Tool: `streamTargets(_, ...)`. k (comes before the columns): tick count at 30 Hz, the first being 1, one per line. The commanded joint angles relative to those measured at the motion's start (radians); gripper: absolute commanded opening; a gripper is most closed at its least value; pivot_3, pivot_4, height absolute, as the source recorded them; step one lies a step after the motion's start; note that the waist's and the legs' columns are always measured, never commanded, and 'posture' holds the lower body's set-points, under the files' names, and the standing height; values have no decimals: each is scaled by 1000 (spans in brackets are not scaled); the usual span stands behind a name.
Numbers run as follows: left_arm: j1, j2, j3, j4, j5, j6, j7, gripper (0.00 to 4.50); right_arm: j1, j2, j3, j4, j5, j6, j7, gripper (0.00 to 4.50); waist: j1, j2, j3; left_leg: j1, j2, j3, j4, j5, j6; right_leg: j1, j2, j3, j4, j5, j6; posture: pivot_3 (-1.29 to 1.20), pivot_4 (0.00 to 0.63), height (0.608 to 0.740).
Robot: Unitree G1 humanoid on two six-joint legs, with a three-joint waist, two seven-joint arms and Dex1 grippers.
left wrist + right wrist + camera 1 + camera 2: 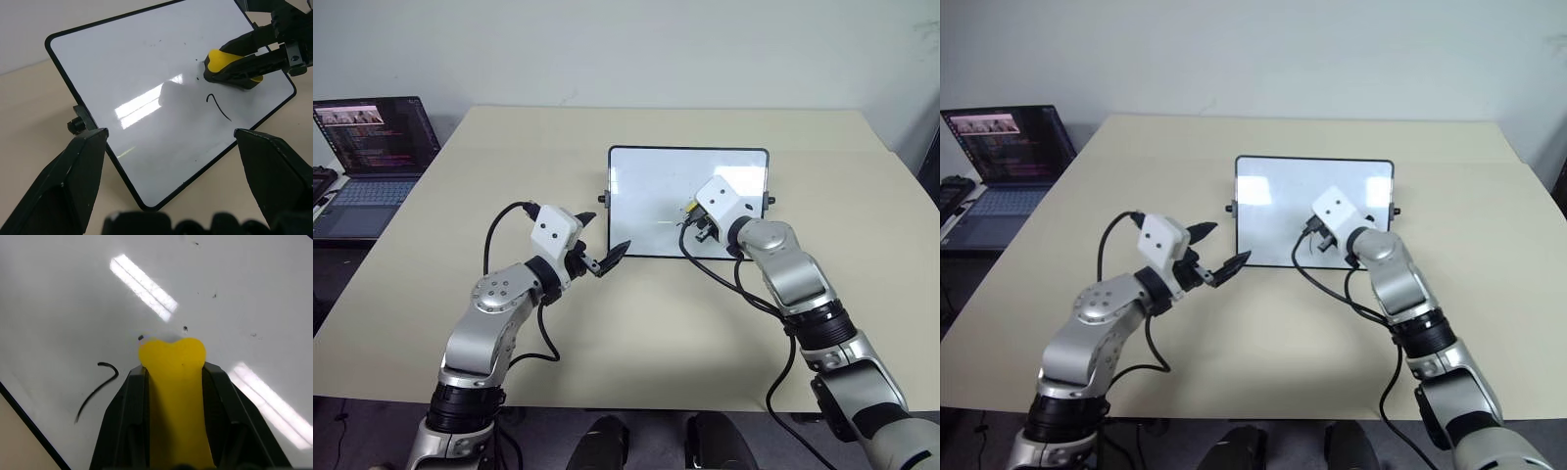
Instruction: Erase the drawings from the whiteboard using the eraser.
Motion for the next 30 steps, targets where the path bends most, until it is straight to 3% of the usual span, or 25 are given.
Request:
streamTargets(1,-29,-1,2,3,-8,-24,-9,4500,17,-36,-38,-2,-20,33,-10,1091,0,0,0,0,0,0,0,0,0,0,0,0,0,0,0,0,150,740)
streamTargets(8,-49,-9,-4,26,-3,-34,-18,4500,5,-23,-55,-25,-9,53,-27,1091,-1,0,0,0,0,0,0,0,0,0,0,0,0,0,0,0,150,740)
streamTargets(20,-41,-7,0,15,-3,-32,-15,4500,-96,114,-43,39,2,23,-70,1091,-8,0,0,0,1,1,-1,0,0,-1,0,1,0,0,0,0,150,740)
streamTargets(30,-17,2,13,-12,-4,-27,-6,4500,-109,165,-32,60,-1,2,-62,1091,-7,0,0,0,1,1,-1,0,0,-2,0,1,-1,0,0,0,150,740)
